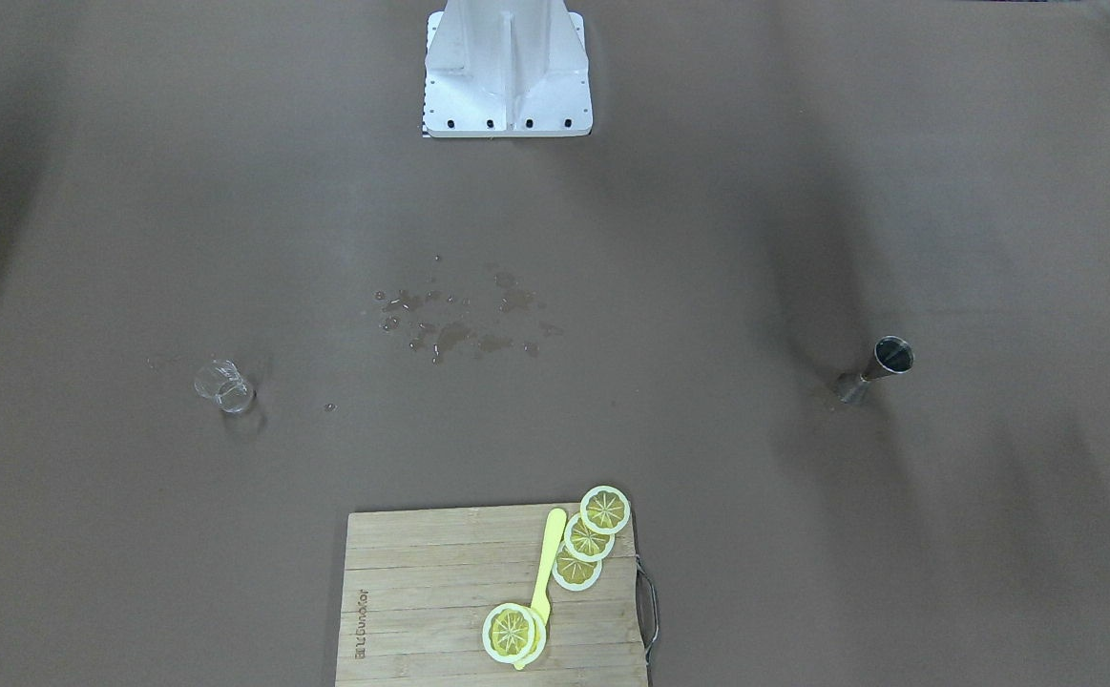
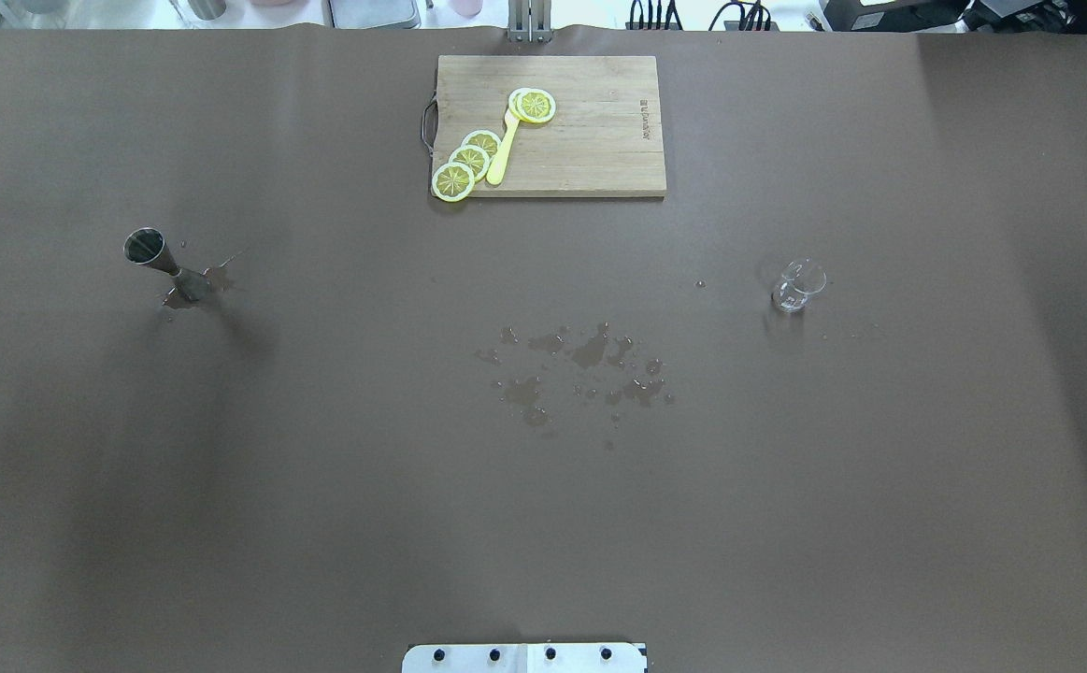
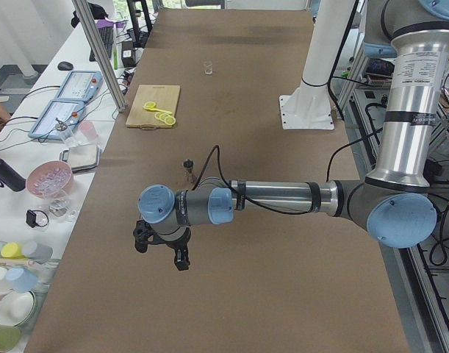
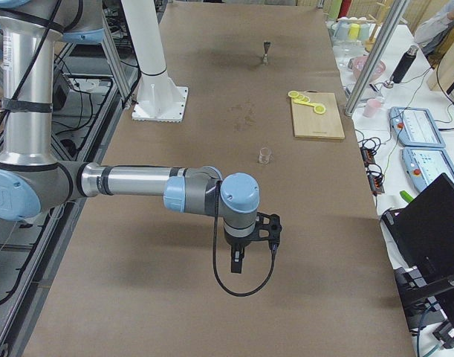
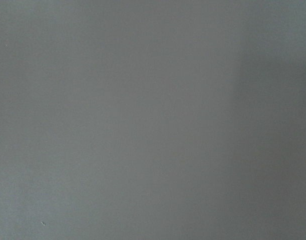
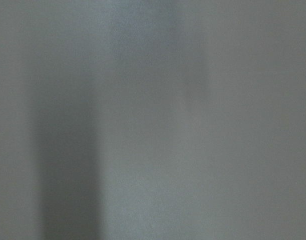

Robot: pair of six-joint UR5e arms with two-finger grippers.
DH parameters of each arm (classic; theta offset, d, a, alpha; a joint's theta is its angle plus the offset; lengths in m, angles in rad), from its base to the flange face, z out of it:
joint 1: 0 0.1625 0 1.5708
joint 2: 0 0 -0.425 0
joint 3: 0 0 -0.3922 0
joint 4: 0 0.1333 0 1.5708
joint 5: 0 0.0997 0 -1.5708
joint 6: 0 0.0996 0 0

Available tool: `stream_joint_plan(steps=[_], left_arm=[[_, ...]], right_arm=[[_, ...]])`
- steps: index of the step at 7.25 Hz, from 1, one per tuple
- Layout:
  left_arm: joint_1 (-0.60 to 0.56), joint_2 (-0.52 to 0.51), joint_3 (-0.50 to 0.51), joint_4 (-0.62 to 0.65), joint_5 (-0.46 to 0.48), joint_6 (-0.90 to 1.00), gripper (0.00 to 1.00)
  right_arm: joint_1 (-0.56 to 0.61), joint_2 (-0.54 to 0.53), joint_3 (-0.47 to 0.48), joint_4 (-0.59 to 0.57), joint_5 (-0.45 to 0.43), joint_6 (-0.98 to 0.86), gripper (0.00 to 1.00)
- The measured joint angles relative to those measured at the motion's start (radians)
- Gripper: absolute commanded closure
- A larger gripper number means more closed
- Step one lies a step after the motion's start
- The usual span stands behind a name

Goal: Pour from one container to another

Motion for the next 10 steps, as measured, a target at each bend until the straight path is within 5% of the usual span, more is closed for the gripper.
stream_joint_plan(steps=[10], left_arm=[[0.0,0.0,0.003,-0.02,-0.001,-0.002,0.02]], right_arm=[[0.0,0.0,0.009,0.0,0.001,0.0,0.0]])
